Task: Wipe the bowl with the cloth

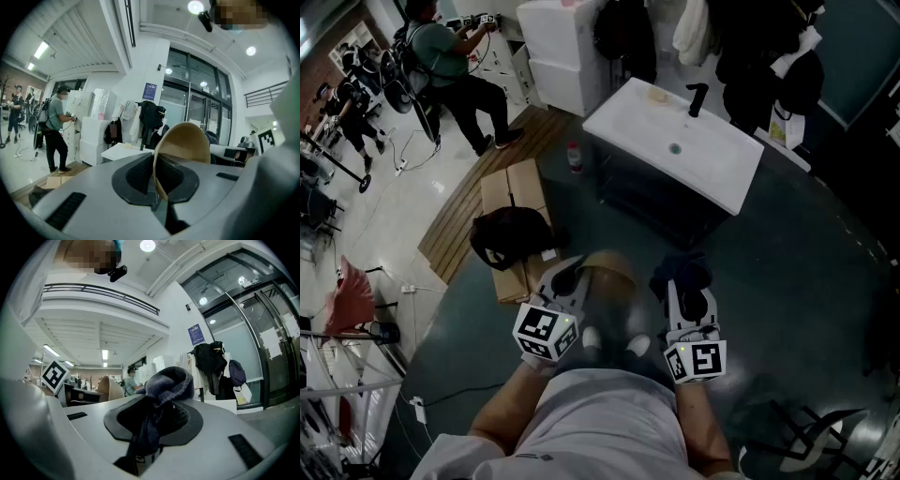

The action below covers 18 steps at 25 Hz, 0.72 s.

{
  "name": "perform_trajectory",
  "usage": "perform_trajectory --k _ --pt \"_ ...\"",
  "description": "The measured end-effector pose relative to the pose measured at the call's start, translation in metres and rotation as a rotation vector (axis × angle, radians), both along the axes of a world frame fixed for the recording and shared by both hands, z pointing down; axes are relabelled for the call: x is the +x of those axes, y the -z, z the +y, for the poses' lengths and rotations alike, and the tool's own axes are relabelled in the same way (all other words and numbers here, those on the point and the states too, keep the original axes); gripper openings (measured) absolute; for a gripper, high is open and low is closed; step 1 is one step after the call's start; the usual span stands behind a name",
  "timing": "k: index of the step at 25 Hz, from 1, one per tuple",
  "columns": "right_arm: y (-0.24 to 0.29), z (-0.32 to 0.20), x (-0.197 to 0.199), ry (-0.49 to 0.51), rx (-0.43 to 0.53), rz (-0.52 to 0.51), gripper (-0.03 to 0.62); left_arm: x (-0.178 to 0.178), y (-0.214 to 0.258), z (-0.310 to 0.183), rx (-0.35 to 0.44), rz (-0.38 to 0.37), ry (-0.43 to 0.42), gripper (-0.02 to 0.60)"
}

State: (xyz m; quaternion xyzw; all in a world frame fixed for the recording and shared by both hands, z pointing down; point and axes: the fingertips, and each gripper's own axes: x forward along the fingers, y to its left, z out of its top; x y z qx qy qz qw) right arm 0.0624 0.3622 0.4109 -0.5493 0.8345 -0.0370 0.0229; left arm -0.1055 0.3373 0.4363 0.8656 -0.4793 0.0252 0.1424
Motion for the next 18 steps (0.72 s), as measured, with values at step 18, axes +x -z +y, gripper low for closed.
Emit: perform_trajectory --k 18 --pt "-0.015 -0.022 0.081 0.003 -0.036 -0.07 0.087 0.07 -0.009 -0.025 -0.01 -0.041 0.036 0.02"
